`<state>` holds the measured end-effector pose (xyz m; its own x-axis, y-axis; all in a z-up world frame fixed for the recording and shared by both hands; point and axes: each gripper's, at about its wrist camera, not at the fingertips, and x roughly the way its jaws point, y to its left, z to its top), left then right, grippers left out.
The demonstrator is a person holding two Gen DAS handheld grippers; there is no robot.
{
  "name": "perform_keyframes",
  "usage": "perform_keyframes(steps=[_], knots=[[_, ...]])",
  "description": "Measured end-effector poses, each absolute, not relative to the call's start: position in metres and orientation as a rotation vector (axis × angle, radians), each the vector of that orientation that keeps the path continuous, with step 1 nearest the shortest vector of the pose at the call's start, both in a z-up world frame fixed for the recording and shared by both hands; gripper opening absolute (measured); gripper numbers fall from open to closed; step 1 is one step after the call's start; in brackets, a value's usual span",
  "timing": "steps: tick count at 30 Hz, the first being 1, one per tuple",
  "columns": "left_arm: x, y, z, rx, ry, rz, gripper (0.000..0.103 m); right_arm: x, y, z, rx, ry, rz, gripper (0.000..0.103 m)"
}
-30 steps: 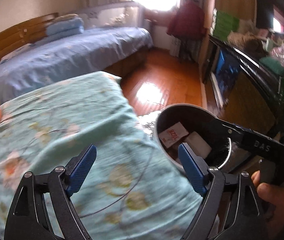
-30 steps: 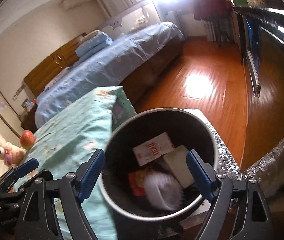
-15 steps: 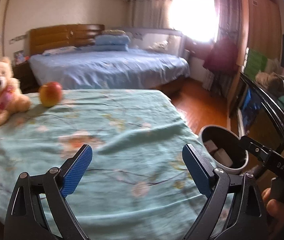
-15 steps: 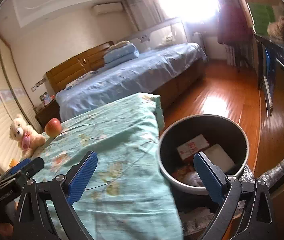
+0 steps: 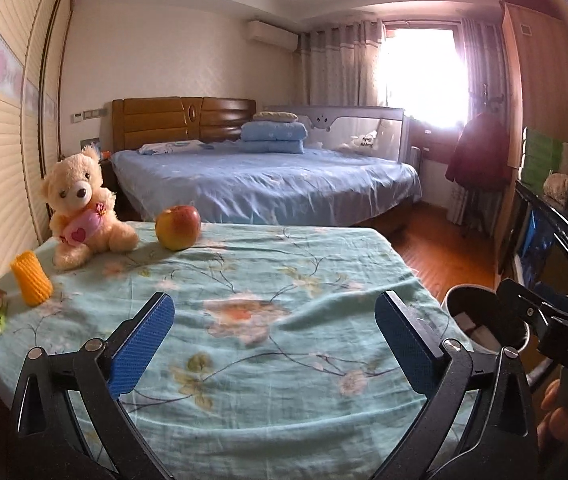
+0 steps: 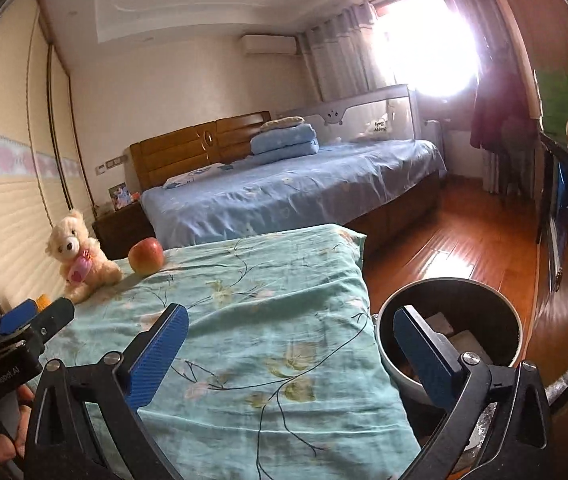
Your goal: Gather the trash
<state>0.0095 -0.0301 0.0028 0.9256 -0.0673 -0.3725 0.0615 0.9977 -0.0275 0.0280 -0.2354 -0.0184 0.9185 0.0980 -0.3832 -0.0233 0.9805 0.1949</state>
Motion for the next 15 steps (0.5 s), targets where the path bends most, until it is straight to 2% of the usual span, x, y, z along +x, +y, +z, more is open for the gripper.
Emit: perform_keyframes(steps=[15], knots=[[-0.0018, -0.0376, 0.0036, 0.026, 0.36, -0.057, 0.103, 0.0192, -0.2246, -0.023, 0.163, 0.389, 0.075, 0.103]])
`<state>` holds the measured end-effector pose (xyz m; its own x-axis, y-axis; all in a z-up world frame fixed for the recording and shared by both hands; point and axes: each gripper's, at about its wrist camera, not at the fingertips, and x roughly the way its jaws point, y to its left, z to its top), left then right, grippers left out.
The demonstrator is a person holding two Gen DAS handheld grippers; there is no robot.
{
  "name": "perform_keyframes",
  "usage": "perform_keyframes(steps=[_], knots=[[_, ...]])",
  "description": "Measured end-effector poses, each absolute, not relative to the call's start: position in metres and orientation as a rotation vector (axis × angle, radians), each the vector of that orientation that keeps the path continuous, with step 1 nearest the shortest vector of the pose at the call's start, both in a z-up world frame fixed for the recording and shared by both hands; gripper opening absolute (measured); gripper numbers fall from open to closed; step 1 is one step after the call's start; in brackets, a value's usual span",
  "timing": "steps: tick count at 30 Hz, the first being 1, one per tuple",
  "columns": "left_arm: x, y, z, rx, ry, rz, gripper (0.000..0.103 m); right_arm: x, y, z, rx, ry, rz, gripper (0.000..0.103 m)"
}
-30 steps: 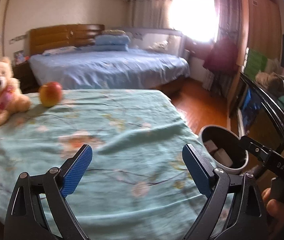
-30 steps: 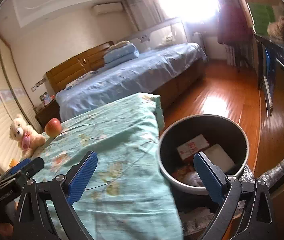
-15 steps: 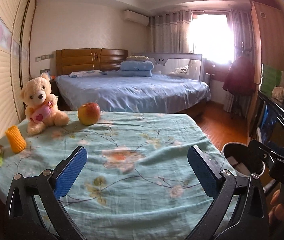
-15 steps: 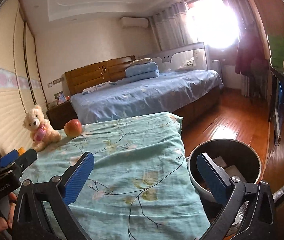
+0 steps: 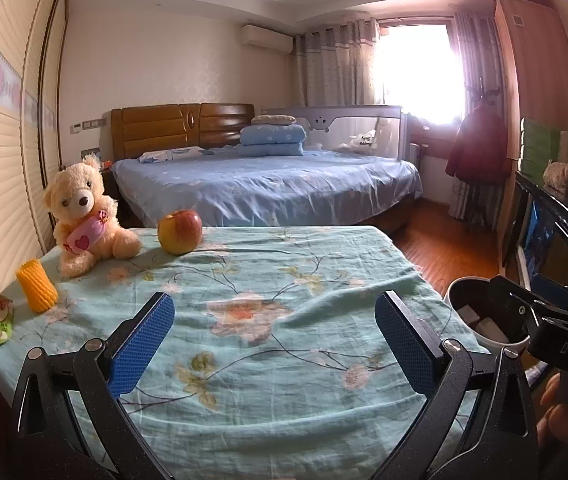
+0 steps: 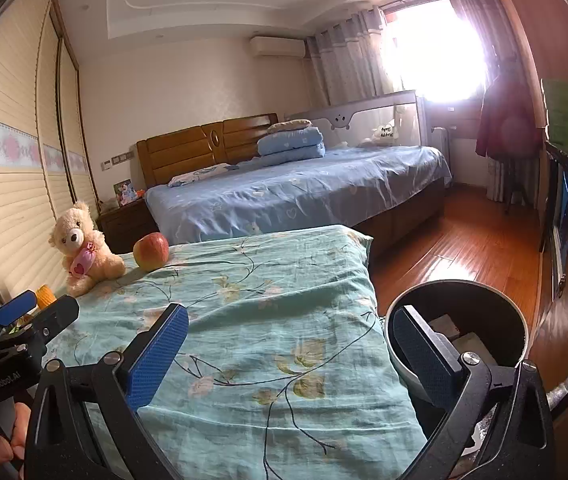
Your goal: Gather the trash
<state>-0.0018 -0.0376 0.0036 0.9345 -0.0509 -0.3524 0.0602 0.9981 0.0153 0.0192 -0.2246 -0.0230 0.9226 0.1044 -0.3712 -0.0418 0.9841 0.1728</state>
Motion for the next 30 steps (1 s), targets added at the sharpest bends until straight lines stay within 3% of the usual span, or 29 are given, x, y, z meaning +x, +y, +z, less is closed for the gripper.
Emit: perform_keyframes(steps=[30], knots=[[-0.0022, -0.0392, 0.0009, 0.02, 0.376, -0.052, 0.103, 0.0157, -0.2266, -0.0223, 0.17, 0.409, 0.091, 0.103]])
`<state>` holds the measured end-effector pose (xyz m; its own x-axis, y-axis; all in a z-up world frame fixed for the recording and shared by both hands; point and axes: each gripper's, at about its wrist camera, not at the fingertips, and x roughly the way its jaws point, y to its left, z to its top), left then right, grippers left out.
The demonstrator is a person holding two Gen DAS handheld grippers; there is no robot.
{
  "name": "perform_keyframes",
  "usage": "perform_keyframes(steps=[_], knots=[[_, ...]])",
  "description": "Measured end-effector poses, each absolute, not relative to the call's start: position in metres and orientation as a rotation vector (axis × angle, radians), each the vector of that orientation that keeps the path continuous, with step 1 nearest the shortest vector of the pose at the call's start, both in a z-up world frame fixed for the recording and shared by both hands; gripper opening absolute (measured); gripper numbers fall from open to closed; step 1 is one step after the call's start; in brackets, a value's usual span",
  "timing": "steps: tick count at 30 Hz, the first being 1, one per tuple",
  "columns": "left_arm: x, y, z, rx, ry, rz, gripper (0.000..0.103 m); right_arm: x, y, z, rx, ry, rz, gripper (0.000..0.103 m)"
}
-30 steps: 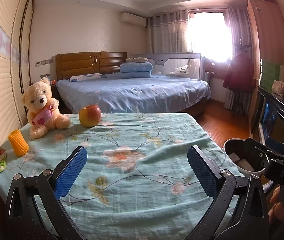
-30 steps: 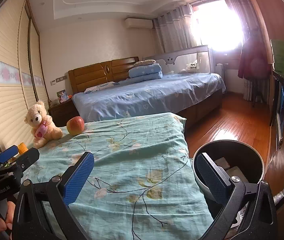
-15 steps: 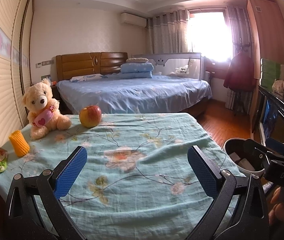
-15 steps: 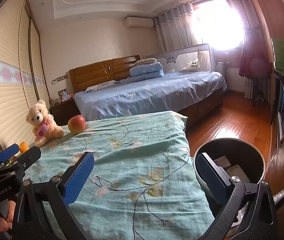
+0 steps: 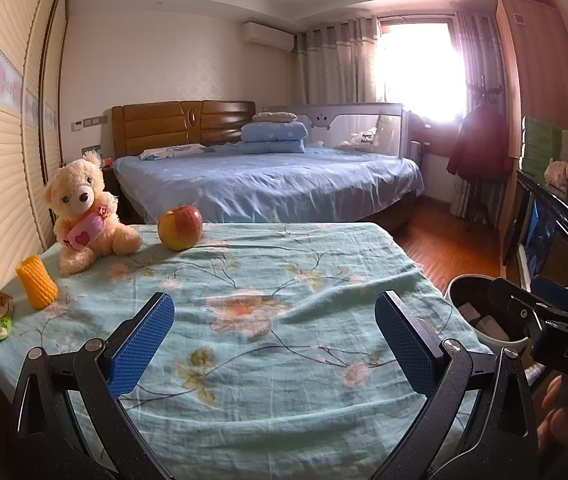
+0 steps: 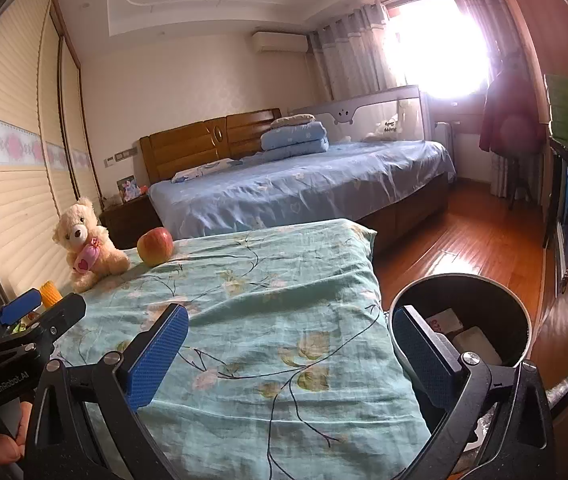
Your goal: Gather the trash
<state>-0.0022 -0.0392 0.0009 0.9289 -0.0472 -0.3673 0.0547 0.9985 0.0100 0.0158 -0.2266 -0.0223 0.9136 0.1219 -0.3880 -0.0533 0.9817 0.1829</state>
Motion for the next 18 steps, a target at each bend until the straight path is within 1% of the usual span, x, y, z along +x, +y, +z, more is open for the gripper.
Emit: perform_keyframes(steps=[18], knots=[[-0.0002, -0.0408, -0.002, 0.018, 0.388, -0.054, 0.103, 0.0145, -0.226, -0.0228, 0.173, 0.414, 0.094, 0.103]])
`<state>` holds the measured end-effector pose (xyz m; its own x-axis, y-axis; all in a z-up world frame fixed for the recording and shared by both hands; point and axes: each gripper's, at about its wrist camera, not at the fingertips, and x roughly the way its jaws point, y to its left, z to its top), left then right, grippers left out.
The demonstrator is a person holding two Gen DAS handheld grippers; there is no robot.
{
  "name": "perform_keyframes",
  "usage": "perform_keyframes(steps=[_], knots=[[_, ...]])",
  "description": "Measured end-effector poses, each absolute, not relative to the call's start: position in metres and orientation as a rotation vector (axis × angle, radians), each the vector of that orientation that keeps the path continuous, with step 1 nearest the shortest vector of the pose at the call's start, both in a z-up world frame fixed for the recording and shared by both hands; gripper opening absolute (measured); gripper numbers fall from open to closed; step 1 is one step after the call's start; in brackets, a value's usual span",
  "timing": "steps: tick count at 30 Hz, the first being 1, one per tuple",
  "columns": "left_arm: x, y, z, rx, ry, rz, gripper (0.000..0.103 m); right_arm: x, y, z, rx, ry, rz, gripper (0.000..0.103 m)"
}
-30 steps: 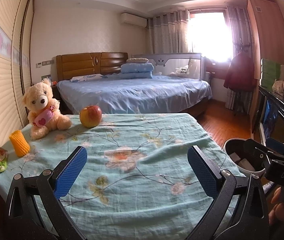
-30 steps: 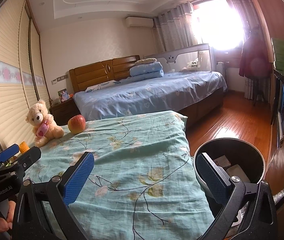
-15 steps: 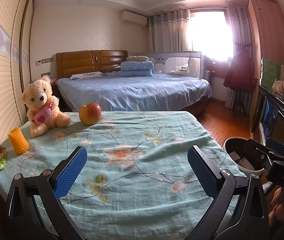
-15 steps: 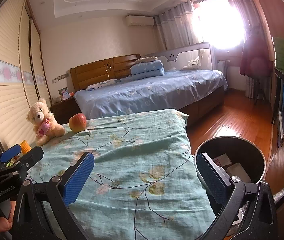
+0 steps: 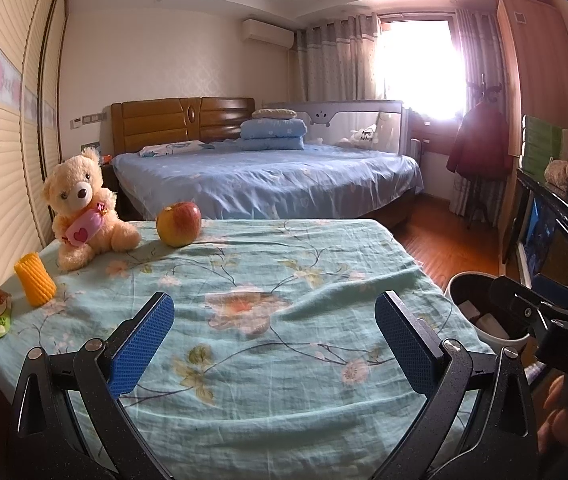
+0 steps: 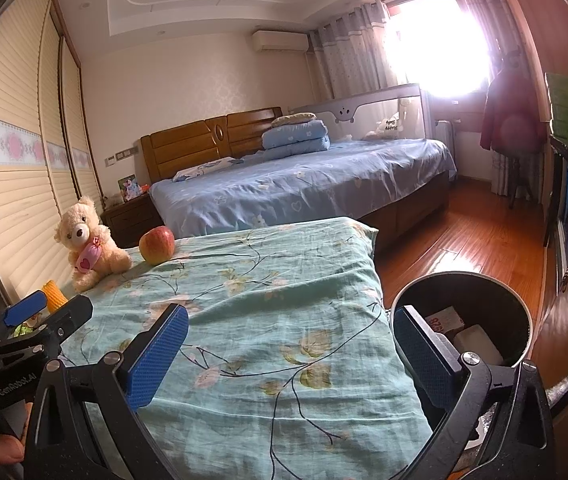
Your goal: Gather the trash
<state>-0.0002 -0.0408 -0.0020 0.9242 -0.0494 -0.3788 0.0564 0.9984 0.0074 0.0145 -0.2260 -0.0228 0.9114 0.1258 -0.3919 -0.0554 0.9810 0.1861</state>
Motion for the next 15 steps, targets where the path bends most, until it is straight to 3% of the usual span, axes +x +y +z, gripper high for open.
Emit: perform_keyframes(steps=[15], knots=[[0.005, -0.0428, -0.0053, 0.02, 0.402, -0.062, 0.103, 0.0157, -0.2219, -0.0203, 0.171, 0.425, 0.106, 0.103]])
